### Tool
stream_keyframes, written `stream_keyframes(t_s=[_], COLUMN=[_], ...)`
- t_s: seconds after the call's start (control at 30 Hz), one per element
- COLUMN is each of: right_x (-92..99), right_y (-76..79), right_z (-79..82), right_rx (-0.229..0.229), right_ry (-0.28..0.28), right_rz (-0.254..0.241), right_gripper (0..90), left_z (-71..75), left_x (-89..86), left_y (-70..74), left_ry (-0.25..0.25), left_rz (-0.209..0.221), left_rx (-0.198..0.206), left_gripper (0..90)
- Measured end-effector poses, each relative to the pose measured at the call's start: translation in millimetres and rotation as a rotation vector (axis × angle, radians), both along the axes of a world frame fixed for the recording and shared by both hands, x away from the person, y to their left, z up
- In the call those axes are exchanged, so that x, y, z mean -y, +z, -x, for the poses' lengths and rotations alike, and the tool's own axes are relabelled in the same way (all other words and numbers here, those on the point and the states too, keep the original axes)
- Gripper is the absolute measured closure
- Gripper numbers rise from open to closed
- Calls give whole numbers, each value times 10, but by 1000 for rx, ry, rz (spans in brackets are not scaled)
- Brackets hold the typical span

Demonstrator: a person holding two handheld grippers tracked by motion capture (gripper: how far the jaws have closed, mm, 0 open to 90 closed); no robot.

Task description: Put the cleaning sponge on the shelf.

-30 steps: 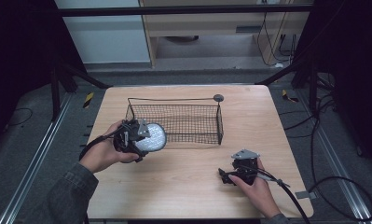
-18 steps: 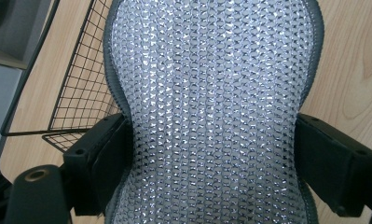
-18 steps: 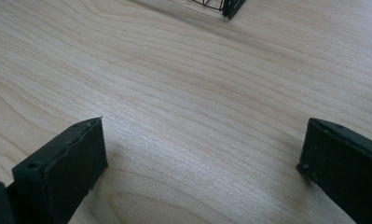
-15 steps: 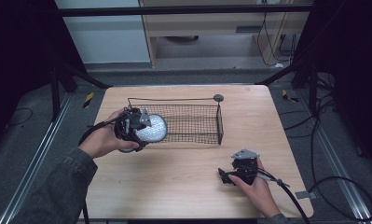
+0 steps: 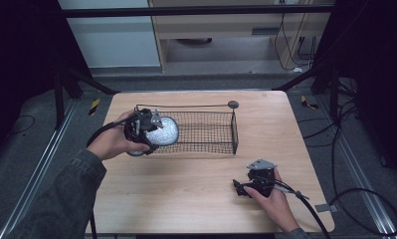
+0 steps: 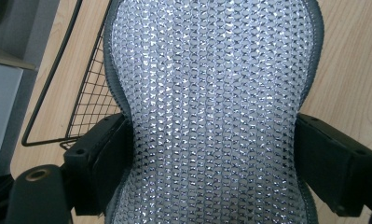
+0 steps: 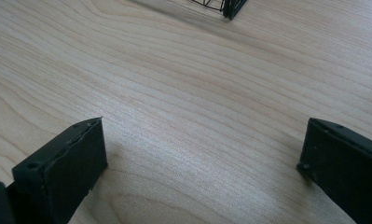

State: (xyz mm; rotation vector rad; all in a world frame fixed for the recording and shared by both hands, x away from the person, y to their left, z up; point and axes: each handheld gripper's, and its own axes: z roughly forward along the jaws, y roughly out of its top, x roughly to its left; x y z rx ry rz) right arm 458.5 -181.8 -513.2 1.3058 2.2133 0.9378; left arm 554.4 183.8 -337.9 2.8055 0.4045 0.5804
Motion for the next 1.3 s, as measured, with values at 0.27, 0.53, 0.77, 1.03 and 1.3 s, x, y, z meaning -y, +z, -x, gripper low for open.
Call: stream_keyframes(t_s=[0.27,0.53,0.77,1.03,1.3], right_x=[-2,-6,-9,-10,-11], right_y=[-1,-1,0,0,0], right_z=[-3,-4,-6,-8,-8], right_rx=[2,1,0,1,0], right_ry=[1,-1,-1,-1,-1], right_rz=[-1,-2,-3,-1,-2], right_gripper=[6,6,6,6,6], left_z=[-126,-255,-343,-404,-488], left_x=[39,36,4,4,17], left_y=[19,19,21,23,-6], left_ry=[-1,9,21,19,17], left_rz=[-4,9,2,-4,-9], left_rx=[-3,-3,2,6,12], left_gripper=[149,150,150,153,155])
